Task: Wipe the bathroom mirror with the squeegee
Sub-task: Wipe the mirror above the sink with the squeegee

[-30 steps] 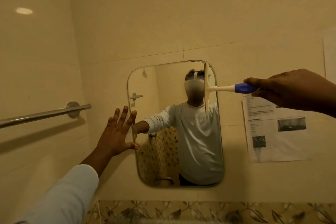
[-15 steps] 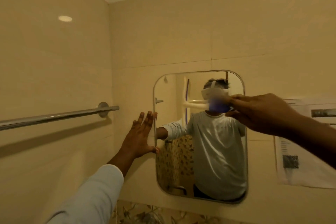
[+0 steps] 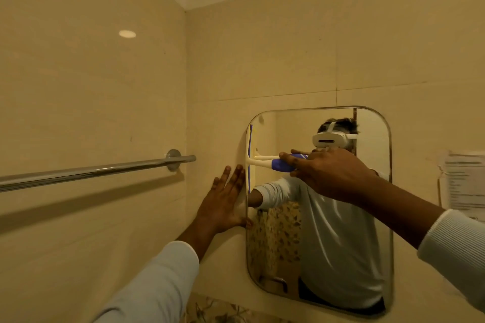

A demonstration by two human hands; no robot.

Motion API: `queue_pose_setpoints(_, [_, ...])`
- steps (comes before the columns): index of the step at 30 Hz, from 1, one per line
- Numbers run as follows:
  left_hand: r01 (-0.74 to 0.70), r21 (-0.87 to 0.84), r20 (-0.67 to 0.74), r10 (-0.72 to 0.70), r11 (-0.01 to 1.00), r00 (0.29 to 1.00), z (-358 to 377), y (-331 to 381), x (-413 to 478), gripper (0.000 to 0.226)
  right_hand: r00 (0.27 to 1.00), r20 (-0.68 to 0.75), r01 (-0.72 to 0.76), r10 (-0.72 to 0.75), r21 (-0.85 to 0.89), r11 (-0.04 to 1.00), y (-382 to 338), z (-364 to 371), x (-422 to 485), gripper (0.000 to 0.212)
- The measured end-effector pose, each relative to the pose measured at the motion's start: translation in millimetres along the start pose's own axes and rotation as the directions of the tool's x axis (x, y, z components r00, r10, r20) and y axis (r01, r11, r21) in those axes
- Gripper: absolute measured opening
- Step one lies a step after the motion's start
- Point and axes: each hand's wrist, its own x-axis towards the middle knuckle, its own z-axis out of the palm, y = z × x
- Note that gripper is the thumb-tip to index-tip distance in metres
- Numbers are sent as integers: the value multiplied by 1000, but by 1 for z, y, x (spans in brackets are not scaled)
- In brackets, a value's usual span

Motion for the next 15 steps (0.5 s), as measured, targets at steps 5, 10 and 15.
queue_pose_setpoints(5, [-10, 15, -1, 10, 1000, 1000, 0, 0, -1, 147, 998, 39, -38, 39, -24, 999, -8, -8, -1, 65])
queue_pose_setpoints(10, [-3, 38, 6, 3, 999, 1000, -2, 1, -1, 147, 996, 76, -44, 47, -45, 998, -5, -14, -3, 66])
queue_pose_setpoints(15, [-28, 40, -17, 28, 999, 999, -1, 0, -5, 146, 995, 20, -98, 100, -97, 990, 16, -28, -28, 62])
